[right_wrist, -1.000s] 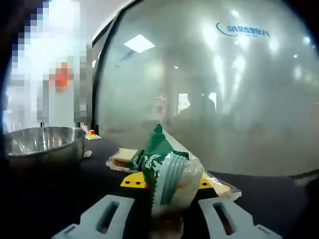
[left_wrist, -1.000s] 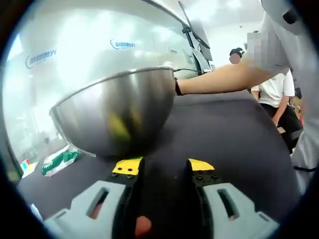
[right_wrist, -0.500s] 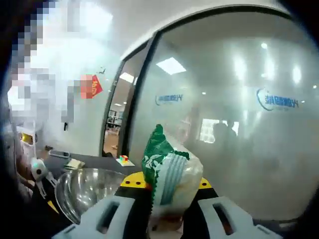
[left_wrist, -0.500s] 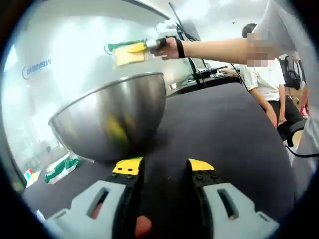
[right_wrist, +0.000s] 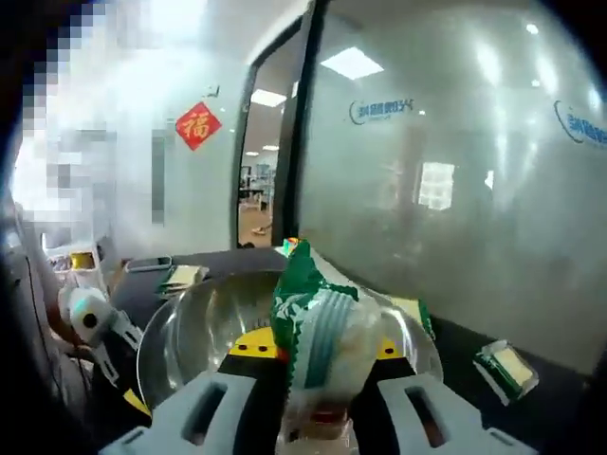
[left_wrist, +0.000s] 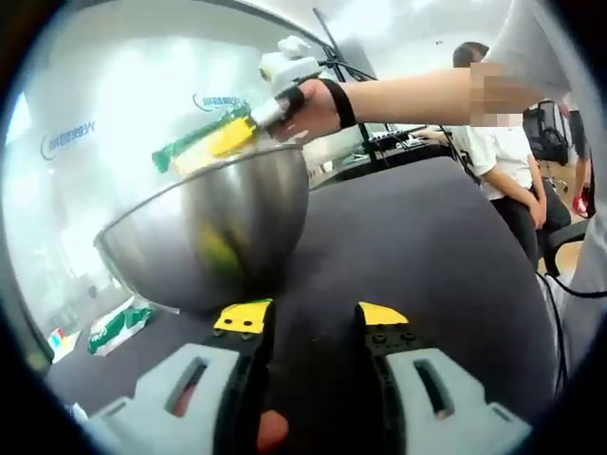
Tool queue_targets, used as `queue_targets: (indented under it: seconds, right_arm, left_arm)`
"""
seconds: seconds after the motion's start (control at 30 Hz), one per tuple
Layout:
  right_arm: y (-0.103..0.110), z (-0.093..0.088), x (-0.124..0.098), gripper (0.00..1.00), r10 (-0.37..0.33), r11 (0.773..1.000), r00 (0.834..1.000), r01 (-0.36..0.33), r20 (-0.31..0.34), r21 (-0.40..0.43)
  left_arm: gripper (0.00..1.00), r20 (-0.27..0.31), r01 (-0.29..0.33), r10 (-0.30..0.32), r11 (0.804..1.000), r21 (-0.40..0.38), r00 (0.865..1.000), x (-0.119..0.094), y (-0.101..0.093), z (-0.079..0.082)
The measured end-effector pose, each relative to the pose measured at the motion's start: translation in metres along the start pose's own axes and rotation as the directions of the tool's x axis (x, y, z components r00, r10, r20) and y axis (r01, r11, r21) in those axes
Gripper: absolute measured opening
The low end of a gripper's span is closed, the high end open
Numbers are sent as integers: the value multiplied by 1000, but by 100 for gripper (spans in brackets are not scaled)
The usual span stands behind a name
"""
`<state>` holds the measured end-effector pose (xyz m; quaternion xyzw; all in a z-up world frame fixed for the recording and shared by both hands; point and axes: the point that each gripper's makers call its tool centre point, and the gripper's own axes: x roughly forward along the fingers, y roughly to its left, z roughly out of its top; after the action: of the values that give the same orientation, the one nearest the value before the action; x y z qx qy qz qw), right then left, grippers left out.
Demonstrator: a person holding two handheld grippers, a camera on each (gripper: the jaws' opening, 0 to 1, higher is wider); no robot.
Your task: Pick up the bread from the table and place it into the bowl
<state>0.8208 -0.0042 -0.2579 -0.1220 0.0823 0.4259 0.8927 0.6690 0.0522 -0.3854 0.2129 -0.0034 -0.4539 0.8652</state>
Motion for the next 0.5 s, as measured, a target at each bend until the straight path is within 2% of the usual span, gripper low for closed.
queue_targets:
  seconds: [0.13,0.27,0.33,0.4,0.47,0.5]
  right_arm:
    - [3,-5,13,20,16,1000,1000,-16,-26,-24]
    - [14,-14,24,21,82,996,995,-80,-50,47]
    - [20,-19,27,22,104,994,993,-102,-60,42]
    - [16,-14,26,31,78,997,996,-77,-39,14]
    - [21,-9,20,33,107,993,994,-106,-11,57]
    - [12,-4,17,34,65,996,998,-66,6,56]
  left_arm:
    - [28,1,-2,2,1000,-8,1000,0,-1,1]
    - [28,0,-1,1,1000,-5,1000,-1,-1,1]
    - [28,0,0,0,1000,-3,1000,-1,0,0]
    - [28,0,0,0,1000,-2,1000,-1,0,0]
    - [28,0,3,-3,1000,-1,1000,-1,-1,0]
    - [28,-1,3,-3,1000,0,1000,-1,-1,0]
